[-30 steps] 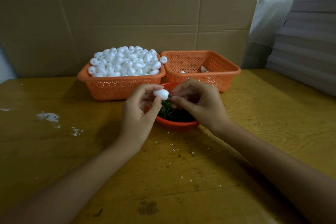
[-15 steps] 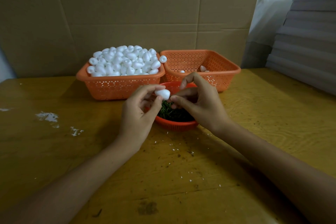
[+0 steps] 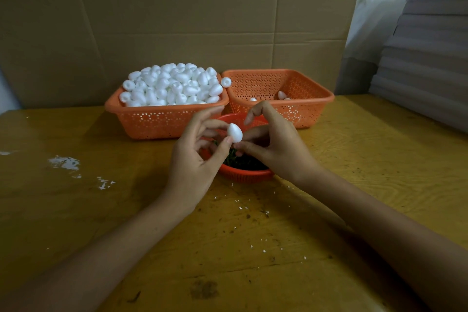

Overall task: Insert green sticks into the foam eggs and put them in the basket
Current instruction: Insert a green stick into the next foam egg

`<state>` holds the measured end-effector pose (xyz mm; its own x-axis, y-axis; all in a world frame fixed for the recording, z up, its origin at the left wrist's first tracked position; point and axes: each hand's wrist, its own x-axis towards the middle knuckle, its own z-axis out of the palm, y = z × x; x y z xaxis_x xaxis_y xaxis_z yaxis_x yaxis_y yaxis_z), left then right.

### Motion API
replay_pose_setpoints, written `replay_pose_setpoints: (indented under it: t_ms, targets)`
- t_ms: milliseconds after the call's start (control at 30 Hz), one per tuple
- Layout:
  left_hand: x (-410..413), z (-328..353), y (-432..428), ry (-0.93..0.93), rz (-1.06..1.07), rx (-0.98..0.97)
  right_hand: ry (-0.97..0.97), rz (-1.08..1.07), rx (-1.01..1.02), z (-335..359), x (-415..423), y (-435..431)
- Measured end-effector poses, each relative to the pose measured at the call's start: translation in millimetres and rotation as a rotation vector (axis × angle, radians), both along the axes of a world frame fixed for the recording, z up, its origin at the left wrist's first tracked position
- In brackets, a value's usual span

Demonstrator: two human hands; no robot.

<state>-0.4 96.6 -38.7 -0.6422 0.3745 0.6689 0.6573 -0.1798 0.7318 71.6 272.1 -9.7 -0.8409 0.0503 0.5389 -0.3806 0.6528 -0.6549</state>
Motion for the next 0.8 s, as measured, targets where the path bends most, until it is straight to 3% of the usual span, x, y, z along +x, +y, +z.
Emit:
replay_pose_setpoints:
  t_ms: [367, 633, 800]
  targets:
    - [1.5, 0.8, 0.7, 0.01, -0.003, 0.016, -0.007, -0.018, 0.019, 1.4, 1.0, -1.3]
    - [2.3, 0.0, 1.8, 0.205, -0.004, -0.05, 0.064, -0.054, 0.022, 0.0, 0.5, -2.1]
    - [3.3, -0.1, 1.2, 0.154, 0.007, -0.029, 0.051, -0.052, 0.025, 0.0, 0.0, -1.7]
